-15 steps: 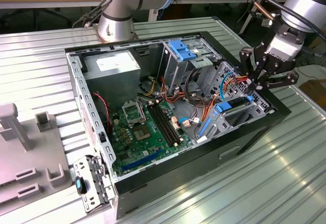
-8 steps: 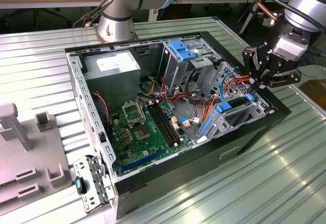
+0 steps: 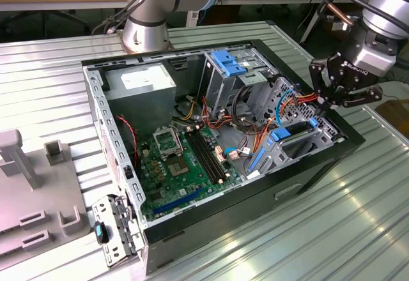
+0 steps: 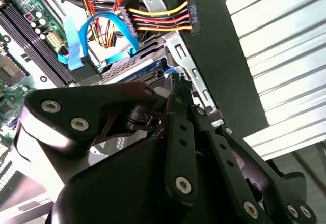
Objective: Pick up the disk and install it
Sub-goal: 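Insert the first disk wire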
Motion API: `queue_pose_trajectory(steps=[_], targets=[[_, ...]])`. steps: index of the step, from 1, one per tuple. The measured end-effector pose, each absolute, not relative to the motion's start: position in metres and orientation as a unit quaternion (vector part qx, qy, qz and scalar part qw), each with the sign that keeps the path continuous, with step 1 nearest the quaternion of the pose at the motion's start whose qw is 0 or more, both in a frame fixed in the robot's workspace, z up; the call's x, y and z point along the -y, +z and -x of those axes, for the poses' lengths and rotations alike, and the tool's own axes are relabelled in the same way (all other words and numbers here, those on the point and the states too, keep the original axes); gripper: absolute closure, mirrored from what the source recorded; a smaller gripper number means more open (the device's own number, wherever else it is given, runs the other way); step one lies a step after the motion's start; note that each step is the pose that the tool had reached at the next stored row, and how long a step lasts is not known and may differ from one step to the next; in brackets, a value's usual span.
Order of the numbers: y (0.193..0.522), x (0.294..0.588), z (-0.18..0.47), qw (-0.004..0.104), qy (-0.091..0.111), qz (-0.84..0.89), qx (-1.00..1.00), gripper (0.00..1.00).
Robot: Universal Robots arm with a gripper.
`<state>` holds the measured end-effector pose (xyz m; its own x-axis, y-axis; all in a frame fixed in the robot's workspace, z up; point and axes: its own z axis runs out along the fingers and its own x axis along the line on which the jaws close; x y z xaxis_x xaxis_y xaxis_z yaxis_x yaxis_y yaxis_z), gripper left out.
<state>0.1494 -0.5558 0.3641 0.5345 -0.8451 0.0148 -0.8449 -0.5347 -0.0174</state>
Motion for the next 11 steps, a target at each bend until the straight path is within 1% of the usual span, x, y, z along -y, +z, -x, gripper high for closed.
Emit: queue_pose_trajectory(steps=[11], targets=[[0.3669,0.5554,-0.1585,0.003,-0.011,0.905,-0.426,0.89]])
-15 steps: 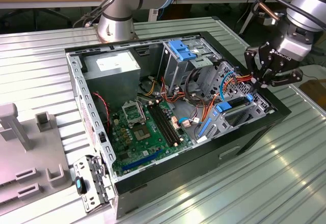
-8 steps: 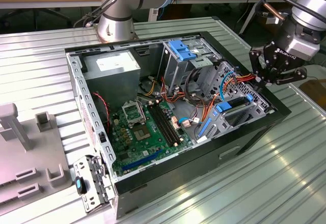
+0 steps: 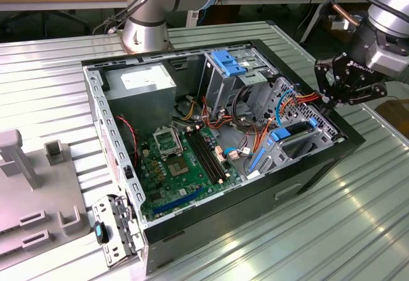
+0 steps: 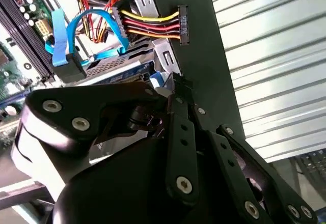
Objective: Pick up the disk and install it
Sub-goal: 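Insert the first disk wire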
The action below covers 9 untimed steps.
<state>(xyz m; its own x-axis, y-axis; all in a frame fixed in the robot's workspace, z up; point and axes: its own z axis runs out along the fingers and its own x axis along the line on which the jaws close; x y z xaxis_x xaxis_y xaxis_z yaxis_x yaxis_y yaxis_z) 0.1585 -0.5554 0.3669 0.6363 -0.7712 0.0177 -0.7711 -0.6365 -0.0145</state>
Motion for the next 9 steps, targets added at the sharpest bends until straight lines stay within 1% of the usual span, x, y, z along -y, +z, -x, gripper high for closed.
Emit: queue_pose_trajectory(steps=[3,9], targets=[[0.379,0.5505,-0.1585,0.003,-0.011,0.905,-0.425,0.89],[0.3808,0.5452,-0.1587,0.003,-0.011,0.922,-0.387,0.89]])
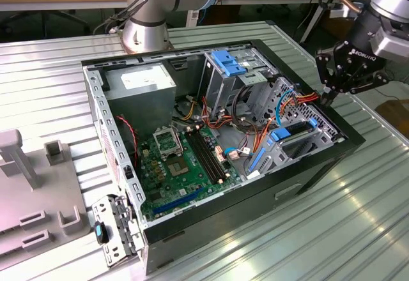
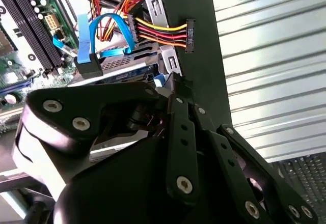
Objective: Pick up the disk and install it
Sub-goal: 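Insert the first disk wire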
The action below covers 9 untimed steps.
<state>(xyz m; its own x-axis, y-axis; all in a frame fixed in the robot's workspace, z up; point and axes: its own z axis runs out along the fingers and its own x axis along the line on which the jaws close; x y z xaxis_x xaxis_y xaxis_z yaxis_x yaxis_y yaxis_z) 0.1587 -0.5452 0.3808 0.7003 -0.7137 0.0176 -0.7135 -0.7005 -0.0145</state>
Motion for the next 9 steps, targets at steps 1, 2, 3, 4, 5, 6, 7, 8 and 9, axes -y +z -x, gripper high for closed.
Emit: queue_pose_trajectory(steps=[1,2,3,4,5,6,7,8,9], targets=[[0.381,0.545,-0.159,0.003,-0.011,0.924,-0.382,0.89],[0.381,0.545,-0.159,0.004,-0.011,0.927,-0.375,0.89],[0.381,0.545,-0.159,0.004,-0.011,0.929,-0.371,0.89],[0.381,0.544,-0.16,0.004,-0.011,0.929,-0.369,0.89],[0.38,0.54,-0.165,0.004,-0.011,0.929,-0.369,0.89],[0.38,0.537,-0.168,0.004,-0.011,0.929,-0.369,0.89],[0.38,0.534,-0.17,0.004,-0.011,0.929,-0.369,0.89],[0.379,0.532,-0.172,0.004,-0.011,0.93,-0.369,0.89],[0.379,0.53,-0.172,0.004,-0.011,0.931,-0.365,0.89]])
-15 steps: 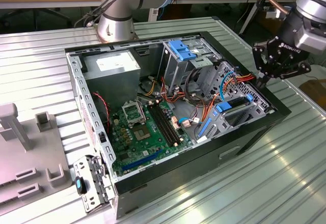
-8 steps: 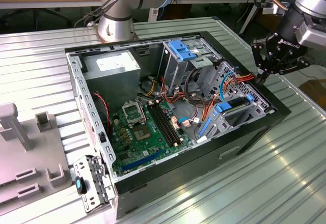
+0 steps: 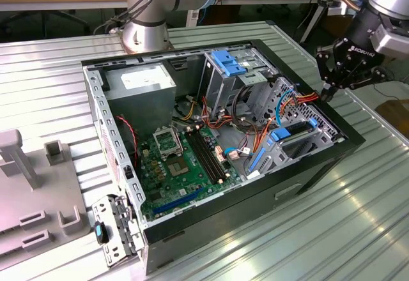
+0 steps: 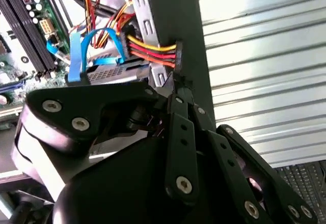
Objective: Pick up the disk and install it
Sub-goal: 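Insert the first disk wire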
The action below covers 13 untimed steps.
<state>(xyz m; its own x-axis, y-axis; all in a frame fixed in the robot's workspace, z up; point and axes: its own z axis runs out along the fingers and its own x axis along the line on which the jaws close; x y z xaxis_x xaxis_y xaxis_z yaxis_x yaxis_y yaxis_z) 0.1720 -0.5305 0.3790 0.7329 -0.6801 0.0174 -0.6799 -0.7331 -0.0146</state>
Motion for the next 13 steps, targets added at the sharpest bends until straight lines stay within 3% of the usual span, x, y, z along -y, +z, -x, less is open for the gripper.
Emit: queue_pose_trajectory(steps=[13], targets=[[0.375,0.5194,-0.1721,0.005,-0.01,0.97,-0.243,0.89]])
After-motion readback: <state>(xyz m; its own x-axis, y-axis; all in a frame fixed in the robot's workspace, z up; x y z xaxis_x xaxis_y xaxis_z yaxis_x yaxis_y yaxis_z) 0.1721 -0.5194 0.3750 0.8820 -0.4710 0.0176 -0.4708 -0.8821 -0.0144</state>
